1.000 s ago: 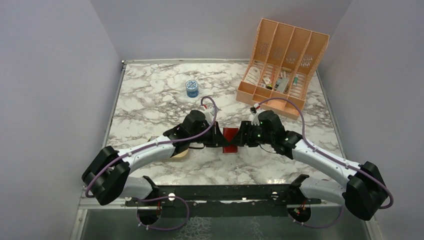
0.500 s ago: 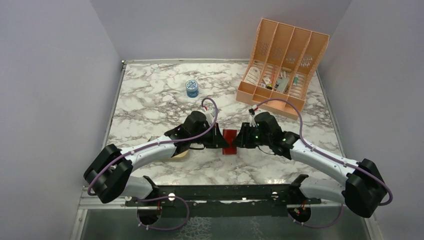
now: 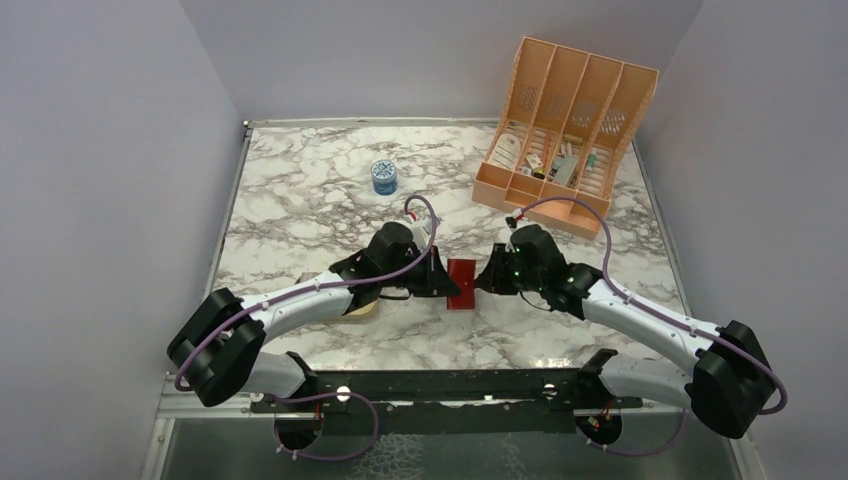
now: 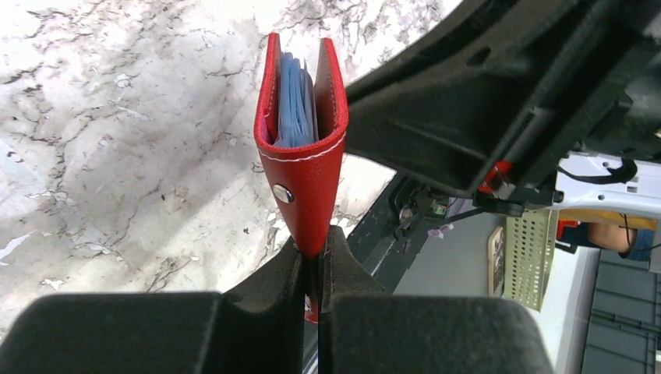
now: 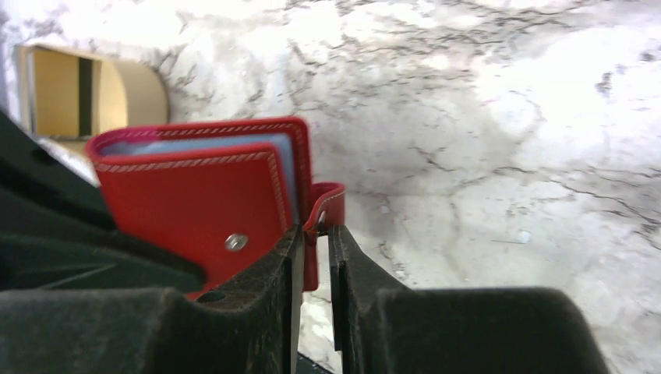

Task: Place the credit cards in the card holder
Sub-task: Open the card holder at the center of the board.

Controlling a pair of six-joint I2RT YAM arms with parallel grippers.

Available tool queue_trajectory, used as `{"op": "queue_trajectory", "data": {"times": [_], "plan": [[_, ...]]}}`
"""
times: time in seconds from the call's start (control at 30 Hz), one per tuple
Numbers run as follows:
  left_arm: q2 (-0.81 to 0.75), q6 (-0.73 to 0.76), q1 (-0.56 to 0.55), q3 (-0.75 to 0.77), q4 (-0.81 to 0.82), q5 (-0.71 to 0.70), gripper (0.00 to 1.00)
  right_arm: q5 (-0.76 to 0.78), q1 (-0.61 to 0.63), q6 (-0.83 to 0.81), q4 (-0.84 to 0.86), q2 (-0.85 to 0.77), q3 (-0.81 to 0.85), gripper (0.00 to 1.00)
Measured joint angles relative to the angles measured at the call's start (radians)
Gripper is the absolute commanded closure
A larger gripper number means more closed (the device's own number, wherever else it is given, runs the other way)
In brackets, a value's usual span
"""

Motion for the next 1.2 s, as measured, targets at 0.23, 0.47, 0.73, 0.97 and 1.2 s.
{"op": "queue_trajectory", "data": {"times": [0.23, 0.47, 0.73, 0.97, 1.2], "plan": [[0.0, 0.001, -0.008, 0.0, 0.0, 0.016, 1.0, 0.066, -0.005, -0.005, -0.043, 0.008, 0.0, 0.78], [0.0, 0.002, -0.008, 0.0, -0.001, 0.021, 1.0, 0.04, -0.005, -0.019, -0.038, -0.014, -0.001, 0.63], [-0.004, 0.002, -0.008, 0.0, -0.004, 0.025, 1.0, 0.044, -0.008, -0.011, -0.028, -0.007, -0.006, 0.92], [-0.017, 0.023, -0.008, 0.001, -0.049, 0.003, 0.75, 0.042, -0.008, -0.002, -0.013, -0.066, -0.045, 0.99], [0.012, 0.073, -0.008, 0.032, -0.172, -0.108, 0.4, 0.029, -0.008, -0.007, 0.011, -0.089, -0.079, 0.99]]}}
